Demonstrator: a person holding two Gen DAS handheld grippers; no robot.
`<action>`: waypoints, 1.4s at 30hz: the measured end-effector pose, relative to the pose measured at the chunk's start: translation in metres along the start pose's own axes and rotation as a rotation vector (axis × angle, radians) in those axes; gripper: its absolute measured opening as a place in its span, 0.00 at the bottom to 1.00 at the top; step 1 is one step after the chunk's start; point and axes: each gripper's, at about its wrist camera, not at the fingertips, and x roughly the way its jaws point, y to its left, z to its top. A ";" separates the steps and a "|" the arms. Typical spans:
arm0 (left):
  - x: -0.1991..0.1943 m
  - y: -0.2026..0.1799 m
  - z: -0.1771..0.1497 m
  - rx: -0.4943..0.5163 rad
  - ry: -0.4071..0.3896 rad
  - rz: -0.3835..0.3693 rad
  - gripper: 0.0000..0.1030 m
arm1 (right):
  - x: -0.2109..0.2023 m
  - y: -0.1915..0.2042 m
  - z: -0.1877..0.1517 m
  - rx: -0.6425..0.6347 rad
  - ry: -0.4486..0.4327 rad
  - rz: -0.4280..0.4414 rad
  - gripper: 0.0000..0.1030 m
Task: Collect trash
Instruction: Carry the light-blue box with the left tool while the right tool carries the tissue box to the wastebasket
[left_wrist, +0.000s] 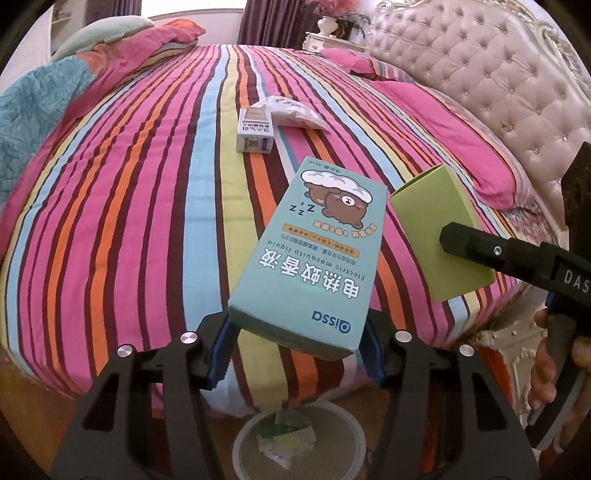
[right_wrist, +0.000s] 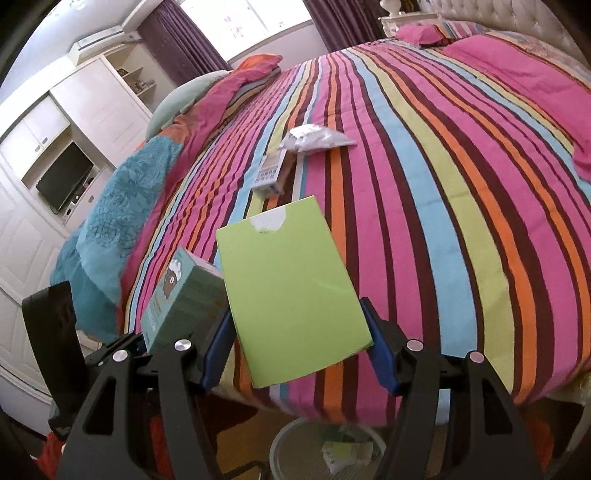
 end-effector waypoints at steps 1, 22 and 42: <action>-0.003 -0.001 -0.003 0.008 -0.001 -0.001 0.54 | -0.002 0.001 -0.004 0.002 0.004 0.004 0.59; -0.030 -0.016 -0.107 0.106 0.133 -0.032 0.54 | -0.010 0.018 -0.098 0.019 0.121 -0.031 0.60; 0.023 0.016 -0.162 -0.044 0.412 -0.016 0.54 | 0.048 -0.016 -0.168 0.163 0.463 -0.126 0.59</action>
